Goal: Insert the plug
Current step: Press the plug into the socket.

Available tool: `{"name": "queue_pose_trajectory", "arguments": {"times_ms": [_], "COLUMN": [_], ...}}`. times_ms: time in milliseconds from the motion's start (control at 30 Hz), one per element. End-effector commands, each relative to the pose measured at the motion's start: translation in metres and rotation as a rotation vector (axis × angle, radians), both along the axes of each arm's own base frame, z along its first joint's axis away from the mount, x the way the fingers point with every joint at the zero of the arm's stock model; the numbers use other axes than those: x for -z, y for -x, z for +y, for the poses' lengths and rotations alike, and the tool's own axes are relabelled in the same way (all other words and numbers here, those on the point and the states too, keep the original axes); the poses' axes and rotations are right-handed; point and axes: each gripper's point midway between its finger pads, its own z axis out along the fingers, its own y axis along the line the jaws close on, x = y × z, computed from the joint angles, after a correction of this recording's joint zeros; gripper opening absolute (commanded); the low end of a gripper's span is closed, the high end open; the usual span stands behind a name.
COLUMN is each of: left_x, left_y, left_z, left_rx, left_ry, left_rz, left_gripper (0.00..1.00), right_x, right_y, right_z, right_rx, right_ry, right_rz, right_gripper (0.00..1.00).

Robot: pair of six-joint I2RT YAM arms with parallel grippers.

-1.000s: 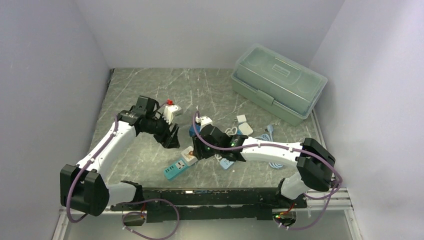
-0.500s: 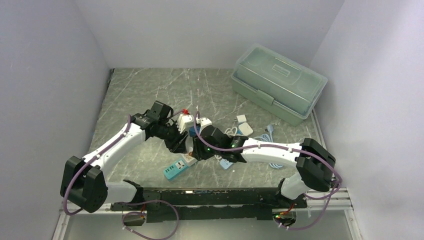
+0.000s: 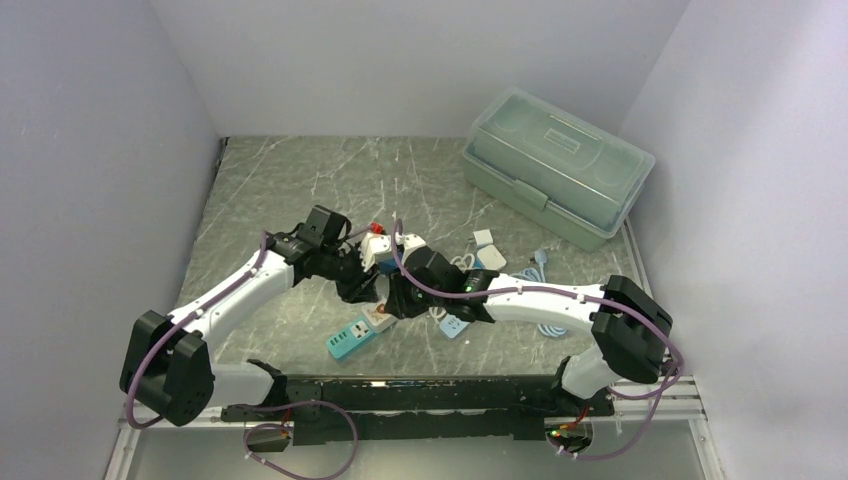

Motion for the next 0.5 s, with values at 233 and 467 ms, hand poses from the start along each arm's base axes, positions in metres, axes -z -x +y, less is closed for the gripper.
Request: {"name": "queue_pose_trajectory", "arguments": {"times_ms": [233,467], "left_x": [0.018,0.036], "left_y": [0.05,0.037], "left_z": [0.03,0.039], "left_rx": [0.145,0.113], "left_ry": [-0.121,-0.181], "left_rz": [0.07,0.012], "left_gripper": [0.66,0.62], "right_x": [0.022,0.023], "right_y": [-0.008,-0.014], "right_z": [-0.012,-0.018], "right_rx": [0.043,0.068], "right_ry": [0.061,0.084], "right_rz": [-0.01,-0.012], "right_gripper": [0.26,0.25]}}
